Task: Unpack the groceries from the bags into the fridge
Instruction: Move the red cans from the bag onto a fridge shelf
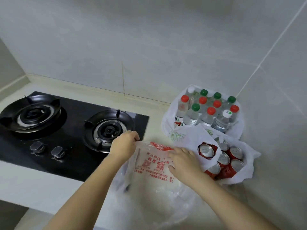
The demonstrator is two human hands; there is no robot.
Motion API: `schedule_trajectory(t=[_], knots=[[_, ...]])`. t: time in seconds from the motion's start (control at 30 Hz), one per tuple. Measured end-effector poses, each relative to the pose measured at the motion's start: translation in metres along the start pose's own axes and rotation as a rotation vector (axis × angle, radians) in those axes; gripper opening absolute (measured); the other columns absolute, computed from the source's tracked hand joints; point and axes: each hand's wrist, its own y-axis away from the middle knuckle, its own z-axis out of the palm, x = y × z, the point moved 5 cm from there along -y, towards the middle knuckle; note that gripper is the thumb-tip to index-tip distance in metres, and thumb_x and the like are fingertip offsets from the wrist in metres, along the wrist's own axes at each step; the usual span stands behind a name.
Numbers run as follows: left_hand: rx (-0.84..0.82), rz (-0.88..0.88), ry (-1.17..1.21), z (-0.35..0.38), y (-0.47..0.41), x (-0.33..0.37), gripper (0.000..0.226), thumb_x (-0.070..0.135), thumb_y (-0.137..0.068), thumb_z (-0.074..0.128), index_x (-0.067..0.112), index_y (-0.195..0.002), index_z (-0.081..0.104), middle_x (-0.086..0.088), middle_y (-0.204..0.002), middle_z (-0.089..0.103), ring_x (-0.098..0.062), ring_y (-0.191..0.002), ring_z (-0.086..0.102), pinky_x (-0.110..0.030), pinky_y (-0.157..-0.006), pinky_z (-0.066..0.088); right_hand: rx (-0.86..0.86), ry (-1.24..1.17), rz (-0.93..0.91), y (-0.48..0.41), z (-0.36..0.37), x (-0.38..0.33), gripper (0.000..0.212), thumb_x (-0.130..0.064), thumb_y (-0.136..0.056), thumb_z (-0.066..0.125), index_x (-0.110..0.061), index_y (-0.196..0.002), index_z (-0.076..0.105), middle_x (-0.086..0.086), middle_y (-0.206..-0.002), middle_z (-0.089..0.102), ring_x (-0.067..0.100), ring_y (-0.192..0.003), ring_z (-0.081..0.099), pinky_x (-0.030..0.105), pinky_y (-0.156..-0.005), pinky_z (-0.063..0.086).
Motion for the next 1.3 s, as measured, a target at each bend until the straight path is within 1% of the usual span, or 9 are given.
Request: schedule_trajectory(t=[0.2,0.4,0.5,0.67,0.77,0.87,0.97,1.07,1.3], knots=[[0.221,0.021,0.024,-0.09,-0.031,-0.021,0.018,0.007,-0.088,0.053,0.017,-0.096,0.065,0.008,-0.092,0.055,-0.018,-0.081,0.056,-0.028,-0.064,0.038,0.133,-0.015,0.053,-0.05,-0.059,-0.007,0.041,-0.033,-0.098,0.041,-0.027,-0.138,0.049,-0.001,-0.131,0.054,0.022,-0.122,0.049,0.035,-0.099,0.033],[0.404,0.108,-0.008,-0.166,-0.098,-0.035,0.035,0.002,-0.091,0.046,0.016,-0.123,0.053,-0.003,-0.105,0.059,-0.026,-0.082,0.059,-0.037,-0.063,0.049,0.415,-0.038,0.073,-0.114,-0.15,-0.03,0.041,-0.031,-0.098,0.042,-0.02,-0.137,0.051,0.002,-0.127,0.057,0.023,-0.114,0.052,0.039,-0.095,0.038],[0.491,0.211,-0.076,-0.185,-0.14,-0.041,0.039,-0.001,-0.091,0.046,0.013,-0.127,0.054,-0.009,-0.112,0.059,-0.032,-0.085,0.061,-0.042,-0.059,0.051,0.499,-0.044,0.093,-0.145,-0.176,-0.036,0.044,-0.032,-0.098,0.04,-0.02,-0.139,0.048,0.002,-0.129,0.056,0.023,-0.115,0.052,0.039,-0.096,0.037],[0.276,0.21,-0.241,-0.147,-0.205,-0.062,0.05,-0.007,-0.088,0.043,0.014,-0.133,0.05,-0.009,-0.123,0.053,-0.029,-0.102,0.056,-0.035,-0.066,0.045,0.356,-0.048,0.179,-0.208,-0.152,-0.034,0.045,-0.031,-0.096,0.043,-0.018,-0.139,0.048,0.004,-0.129,0.056,0.025,-0.115,0.052,0.039,-0.096,0.038],[-0.011,0.146,-0.414,-0.095,-0.229,-0.086,0.057,-0.001,-0.089,0.044,0.018,-0.142,0.036,-0.009,-0.134,0.046,-0.027,-0.122,0.045,-0.041,-0.097,0.043,0.146,-0.051,0.211,-0.241,-0.104,-0.032,0.046,-0.03,-0.094,0.047,-0.018,-0.139,0.047,0.006,-0.138,0.048,0.027,-0.125,0.045,0.039,-0.102,0.035],[-0.183,0.085,-0.497,-0.052,-0.236,-0.107,0.071,0.005,-0.089,0.046,0.019,-0.151,0.015,-0.01,-0.153,0.025,-0.029,-0.145,0.016,-0.056,-0.115,0.015,0.005,-0.085,0.238,-0.254,-0.064,-0.027,0.051,-0.034,-0.093,0.05,-0.02,-0.142,0.043,0.008,-0.152,0.029,0.03,-0.138,0.029,0.043,-0.11,0.027],[-0.185,0.088,-0.492,-0.04,-0.239,-0.114,0.077,0.009,-0.093,0.043,0.017,-0.153,-0.005,-0.011,-0.161,0.0,-0.03,-0.148,-0.007,-0.058,-0.117,0.006,0.027,-0.097,0.259,-0.256,-0.055,-0.019,0.054,-0.035,-0.094,0.05,-0.024,-0.146,0.038,0.011,-0.161,0.008,0.032,-0.147,0.007,0.05,-0.116,0.015],[-0.108,0.104,-0.434,-0.052,-0.241,-0.105,0.081,0.018,-0.095,0.043,0.018,-0.152,-0.014,-0.012,-0.161,-0.013,-0.032,-0.147,-0.014,-0.058,-0.117,0.003,0.099,-0.1,0.263,-0.252,-0.07,-0.016,0.055,-0.032,-0.095,0.051,-0.026,-0.148,0.034,0.009,-0.163,-0.004,0.032,-0.149,-0.009,0.053,-0.118,0.006],[0.1,0.217,-0.088,-0.07,-0.205,-0.049,0.073,0.027,-0.097,0.047,0.018,-0.154,0.002,-0.01,-0.162,-0.001,-0.03,-0.148,-0.007,-0.055,-0.118,0.006,0.266,-0.15,0.316,-0.186,-0.106,0.002,0.053,-0.029,-0.098,0.046,-0.027,-0.149,0.031,0.003,-0.163,-0.003,0.026,-0.15,-0.008,0.05,-0.119,0.004]])
